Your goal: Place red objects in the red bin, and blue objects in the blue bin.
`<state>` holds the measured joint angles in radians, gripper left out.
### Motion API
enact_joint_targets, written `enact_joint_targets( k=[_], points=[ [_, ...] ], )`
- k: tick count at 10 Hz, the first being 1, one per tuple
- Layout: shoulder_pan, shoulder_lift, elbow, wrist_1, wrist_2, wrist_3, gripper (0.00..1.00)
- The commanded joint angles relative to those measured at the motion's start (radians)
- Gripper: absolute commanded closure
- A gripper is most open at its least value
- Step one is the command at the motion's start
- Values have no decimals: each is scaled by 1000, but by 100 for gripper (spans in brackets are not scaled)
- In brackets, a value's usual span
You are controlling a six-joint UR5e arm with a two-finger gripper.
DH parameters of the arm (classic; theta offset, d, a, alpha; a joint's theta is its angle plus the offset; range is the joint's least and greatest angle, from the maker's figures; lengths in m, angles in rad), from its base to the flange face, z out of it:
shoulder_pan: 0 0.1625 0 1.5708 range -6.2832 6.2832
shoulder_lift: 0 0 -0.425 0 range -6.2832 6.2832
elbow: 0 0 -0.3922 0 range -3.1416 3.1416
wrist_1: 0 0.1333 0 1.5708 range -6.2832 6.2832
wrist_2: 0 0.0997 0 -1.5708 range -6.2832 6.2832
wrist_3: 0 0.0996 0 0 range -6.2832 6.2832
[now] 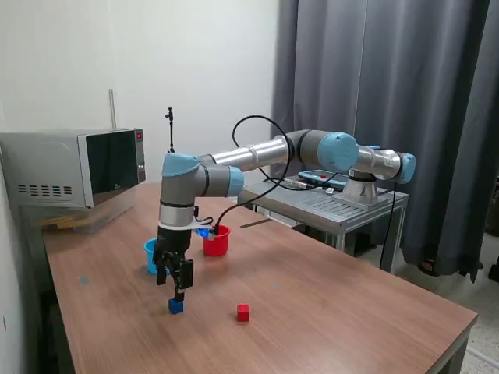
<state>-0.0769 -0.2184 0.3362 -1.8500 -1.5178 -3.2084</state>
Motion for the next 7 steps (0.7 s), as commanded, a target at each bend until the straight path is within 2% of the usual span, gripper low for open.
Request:
enact_joint_targets(
  k=[1,7],
  points=[
    [5,4,0,0,1,-2,0],
    [9,22,1,-1,1,5,0]
  ],
)
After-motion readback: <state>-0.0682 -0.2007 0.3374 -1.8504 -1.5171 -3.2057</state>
